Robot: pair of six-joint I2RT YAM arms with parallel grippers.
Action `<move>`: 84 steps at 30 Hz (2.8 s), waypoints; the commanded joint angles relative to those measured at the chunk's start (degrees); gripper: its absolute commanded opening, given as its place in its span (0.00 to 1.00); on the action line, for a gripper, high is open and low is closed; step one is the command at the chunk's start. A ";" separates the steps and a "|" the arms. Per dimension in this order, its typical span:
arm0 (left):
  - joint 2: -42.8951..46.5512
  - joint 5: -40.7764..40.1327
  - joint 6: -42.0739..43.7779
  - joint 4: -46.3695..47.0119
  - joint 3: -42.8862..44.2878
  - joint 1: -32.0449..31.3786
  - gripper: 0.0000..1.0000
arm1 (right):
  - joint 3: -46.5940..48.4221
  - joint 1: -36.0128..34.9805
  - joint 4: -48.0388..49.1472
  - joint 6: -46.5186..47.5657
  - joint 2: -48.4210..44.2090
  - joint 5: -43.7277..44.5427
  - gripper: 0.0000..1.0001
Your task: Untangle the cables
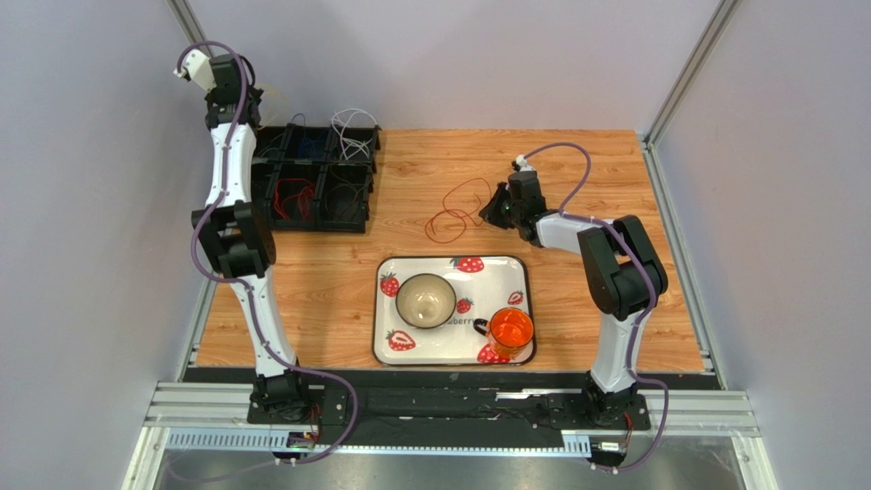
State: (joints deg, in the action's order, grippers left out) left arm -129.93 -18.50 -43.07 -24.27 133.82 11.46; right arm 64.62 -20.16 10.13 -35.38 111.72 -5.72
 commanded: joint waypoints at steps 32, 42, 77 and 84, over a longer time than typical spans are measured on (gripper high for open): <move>-0.15 7.52 7.64 6.96 -1.62 -1.00 0.96 | -0.37 0.30 7.70 -0.31 -1.15 -4.82 0.00; 4.76 8.32 28.54 1.16 -0.83 -14.15 0.97 | -5.11 -1.81 21.07 2.67 -4.40 -15.63 0.00; 48.17 24.67 23.91 -1.04 -62.09 -28.51 0.79 | 6.40 -23.34 -0.99 32.55 -3.00 0.87 0.41; 49.61 25.97 26.19 -5.78 -61.05 -28.51 0.79 | 2.63 -24.49 1.81 31.78 -6.51 5.71 0.43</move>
State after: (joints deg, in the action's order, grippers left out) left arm -79.77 6.59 -17.89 -26.98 70.28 -17.10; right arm 69.32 -44.62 8.99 -4.64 108.64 -4.73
